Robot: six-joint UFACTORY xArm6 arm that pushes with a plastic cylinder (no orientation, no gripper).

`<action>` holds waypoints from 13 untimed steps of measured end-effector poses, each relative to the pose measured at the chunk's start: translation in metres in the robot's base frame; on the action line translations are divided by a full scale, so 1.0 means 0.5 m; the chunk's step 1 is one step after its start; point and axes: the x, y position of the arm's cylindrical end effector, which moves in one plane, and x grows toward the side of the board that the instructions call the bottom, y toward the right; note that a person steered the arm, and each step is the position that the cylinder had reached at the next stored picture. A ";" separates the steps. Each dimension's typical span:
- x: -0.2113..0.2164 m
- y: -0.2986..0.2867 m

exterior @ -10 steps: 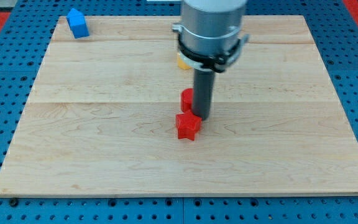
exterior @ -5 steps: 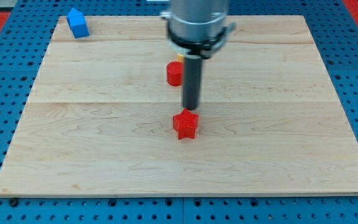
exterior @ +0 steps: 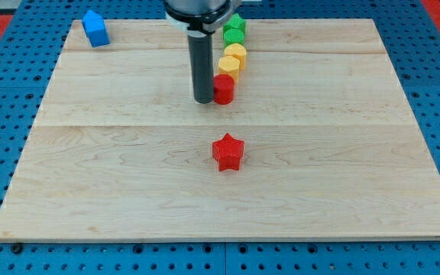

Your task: Push the red star and red circle bottom to the yellow hexagon

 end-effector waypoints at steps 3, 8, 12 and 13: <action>0.142 0.176; 0.248 0.033; 0.198 0.053; 0.200 0.055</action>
